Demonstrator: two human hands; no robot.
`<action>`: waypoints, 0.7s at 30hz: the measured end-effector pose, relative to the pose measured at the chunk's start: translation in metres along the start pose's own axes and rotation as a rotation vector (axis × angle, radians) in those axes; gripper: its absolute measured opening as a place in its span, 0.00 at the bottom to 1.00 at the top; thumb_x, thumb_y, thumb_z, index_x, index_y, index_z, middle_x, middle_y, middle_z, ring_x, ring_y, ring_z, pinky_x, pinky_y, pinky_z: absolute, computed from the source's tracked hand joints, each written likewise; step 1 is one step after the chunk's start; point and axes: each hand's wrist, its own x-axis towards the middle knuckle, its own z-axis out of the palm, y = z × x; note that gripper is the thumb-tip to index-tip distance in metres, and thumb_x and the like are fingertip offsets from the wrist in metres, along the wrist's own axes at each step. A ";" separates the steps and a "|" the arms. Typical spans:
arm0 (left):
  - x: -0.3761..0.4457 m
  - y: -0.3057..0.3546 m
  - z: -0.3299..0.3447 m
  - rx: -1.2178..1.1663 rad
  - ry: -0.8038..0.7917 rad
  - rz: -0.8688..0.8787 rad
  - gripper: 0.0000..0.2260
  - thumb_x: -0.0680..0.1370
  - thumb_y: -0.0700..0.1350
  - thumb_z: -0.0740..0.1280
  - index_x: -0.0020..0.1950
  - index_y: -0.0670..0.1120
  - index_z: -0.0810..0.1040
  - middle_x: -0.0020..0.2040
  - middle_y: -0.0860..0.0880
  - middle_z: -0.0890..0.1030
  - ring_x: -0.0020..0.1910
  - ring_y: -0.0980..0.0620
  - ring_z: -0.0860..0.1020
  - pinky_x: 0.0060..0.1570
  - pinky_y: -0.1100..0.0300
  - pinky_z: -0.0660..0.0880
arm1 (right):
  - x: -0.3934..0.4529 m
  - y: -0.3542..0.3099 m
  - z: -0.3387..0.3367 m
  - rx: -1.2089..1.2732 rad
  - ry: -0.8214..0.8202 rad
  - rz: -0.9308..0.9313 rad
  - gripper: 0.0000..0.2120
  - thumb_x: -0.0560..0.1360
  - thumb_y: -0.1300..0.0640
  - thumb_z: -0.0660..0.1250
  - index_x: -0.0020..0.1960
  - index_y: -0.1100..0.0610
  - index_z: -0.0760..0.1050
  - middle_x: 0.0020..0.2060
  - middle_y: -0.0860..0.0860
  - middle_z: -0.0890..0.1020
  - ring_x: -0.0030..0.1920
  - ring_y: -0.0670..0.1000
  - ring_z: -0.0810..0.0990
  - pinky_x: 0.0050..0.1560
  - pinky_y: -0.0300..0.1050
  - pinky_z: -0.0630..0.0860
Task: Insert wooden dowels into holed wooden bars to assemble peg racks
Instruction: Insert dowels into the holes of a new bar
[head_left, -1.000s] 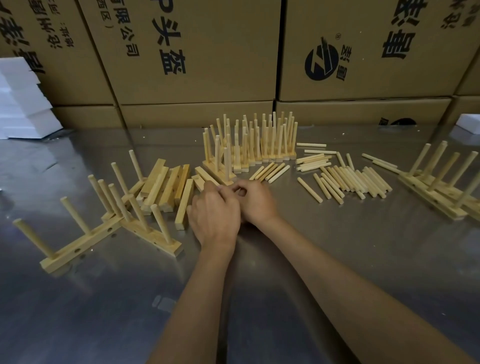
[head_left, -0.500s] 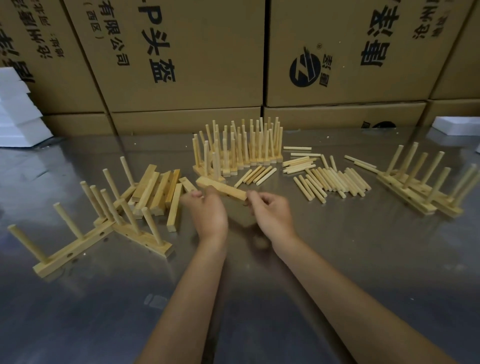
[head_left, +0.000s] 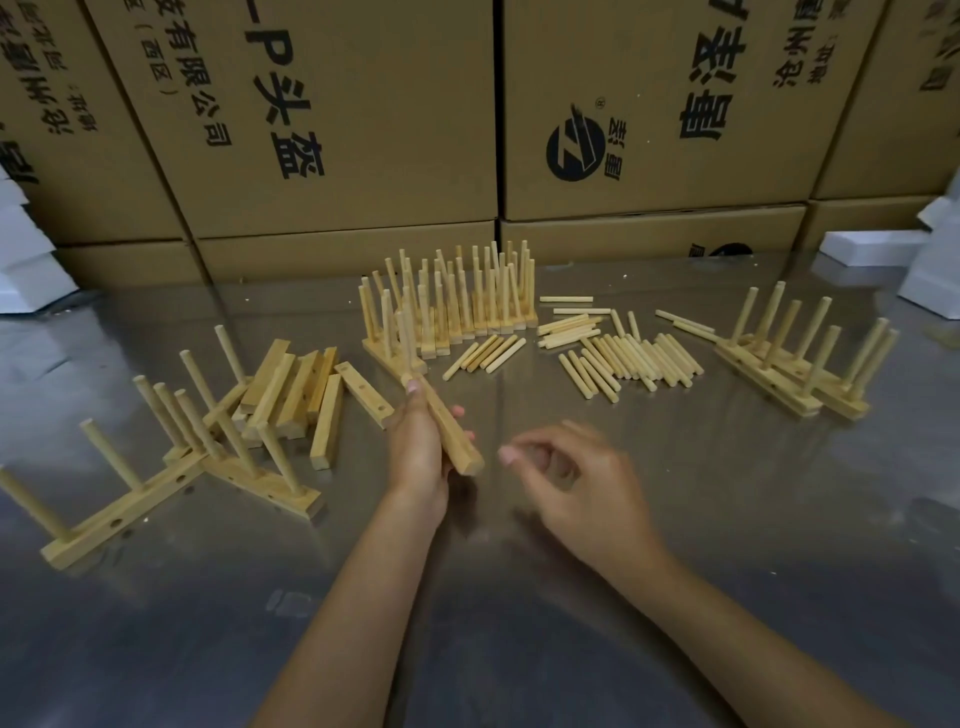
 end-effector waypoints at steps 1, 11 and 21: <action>0.001 0.000 0.000 0.010 0.000 -0.009 0.17 0.84 0.56 0.57 0.64 0.47 0.76 0.40 0.47 0.79 0.33 0.52 0.76 0.30 0.59 0.74 | 0.007 0.011 -0.006 -0.010 0.038 0.059 0.08 0.75 0.48 0.68 0.48 0.51 0.81 0.39 0.44 0.78 0.43 0.43 0.75 0.44 0.39 0.72; 0.000 0.000 0.001 -0.038 -0.354 -0.125 0.19 0.84 0.49 0.54 0.56 0.40 0.81 0.31 0.48 0.71 0.22 0.54 0.66 0.18 0.65 0.63 | 0.075 0.084 -0.005 -0.557 -0.100 0.371 0.15 0.78 0.44 0.64 0.61 0.49 0.79 0.62 0.52 0.71 0.64 0.55 0.67 0.63 0.54 0.62; -0.004 0.000 0.006 0.050 -0.403 -0.105 0.17 0.82 0.48 0.55 0.53 0.41 0.81 0.33 0.48 0.75 0.26 0.52 0.72 0.22 0.62 0.69 | 0.045 0.060 -0.017 -0.306 0.068 0.155 0.03 0.75 0.59 0.67 0.48 0.55 0.79 0.46 0.47 0.78 0.52 0.52 0.75 0.53 0.47 0.70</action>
